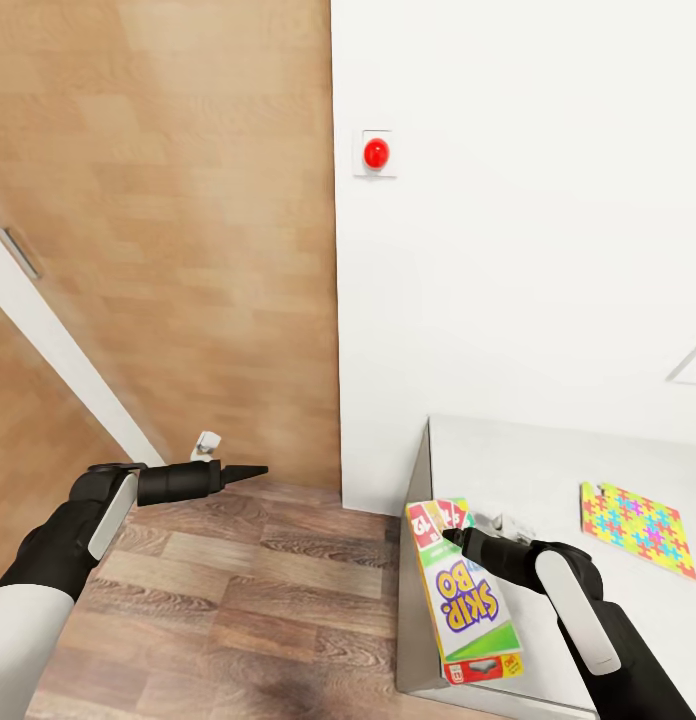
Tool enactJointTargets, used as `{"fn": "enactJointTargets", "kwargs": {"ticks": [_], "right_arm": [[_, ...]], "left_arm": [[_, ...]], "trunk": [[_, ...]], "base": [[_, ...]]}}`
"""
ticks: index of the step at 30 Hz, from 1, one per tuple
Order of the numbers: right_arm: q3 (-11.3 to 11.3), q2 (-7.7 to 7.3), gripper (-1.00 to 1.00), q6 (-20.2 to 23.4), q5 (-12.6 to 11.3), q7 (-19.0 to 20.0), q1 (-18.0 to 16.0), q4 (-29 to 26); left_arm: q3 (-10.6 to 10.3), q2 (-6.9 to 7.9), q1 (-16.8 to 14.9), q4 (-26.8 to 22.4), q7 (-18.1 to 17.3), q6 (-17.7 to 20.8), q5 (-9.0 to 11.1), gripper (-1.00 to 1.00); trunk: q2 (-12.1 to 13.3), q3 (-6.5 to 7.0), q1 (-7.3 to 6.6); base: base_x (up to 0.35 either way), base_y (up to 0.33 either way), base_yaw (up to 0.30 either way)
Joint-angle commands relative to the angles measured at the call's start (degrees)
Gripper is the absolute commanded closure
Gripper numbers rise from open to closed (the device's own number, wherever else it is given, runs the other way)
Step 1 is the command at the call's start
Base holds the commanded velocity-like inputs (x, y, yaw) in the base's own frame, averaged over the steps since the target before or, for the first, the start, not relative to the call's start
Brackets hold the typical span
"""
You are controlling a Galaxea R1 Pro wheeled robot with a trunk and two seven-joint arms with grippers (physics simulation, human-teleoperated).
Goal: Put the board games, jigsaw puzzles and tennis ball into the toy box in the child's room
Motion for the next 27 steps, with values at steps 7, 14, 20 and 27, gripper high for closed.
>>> {"fn": "enactJointTargets", "kwargs": {"ticks": [7,14,20,27], "right_arm": [[0.10,-0.05,-1.00,0.06,-0.59,-0.60,-0.03,-0.08],[0.10,-0.05,-1.00,0.05,-0.59,-0.60,-0.03,-0.07],[0.10,-0.05,-1.00,-0.02,-0.59,-0.60,-0.03,-0.07],[0.10,-0.05,-1.00,-0.02,-0.59,-0.60,-0.03,-0.07]], "left_arm": [[-0.15,0.05,-0.05,0.00,0.01,0.35,0.27,-1.00],[-0.15,0.05,-0.05,0.00,0.05,0.35,0.27,-1.00],[-0.15,0.04,-0.05,0.00,0.01,0.35,0.27,-1.00],[-0.15,-0.26,-0.05,0.00,0.01,0.35,0.27,-1.00]], "trunk": [[-0.11,-0.10,0.03],[-0.11,-0.10,0.03],[-0.11,-0.10,0.03],[-0.11,-0.07,0.03]], "base": [[0.000,0.000,0.000],[0.000,0.042,0.000],[0.000,0.028,0.000],[0.000,0.002,-0.001]]}}
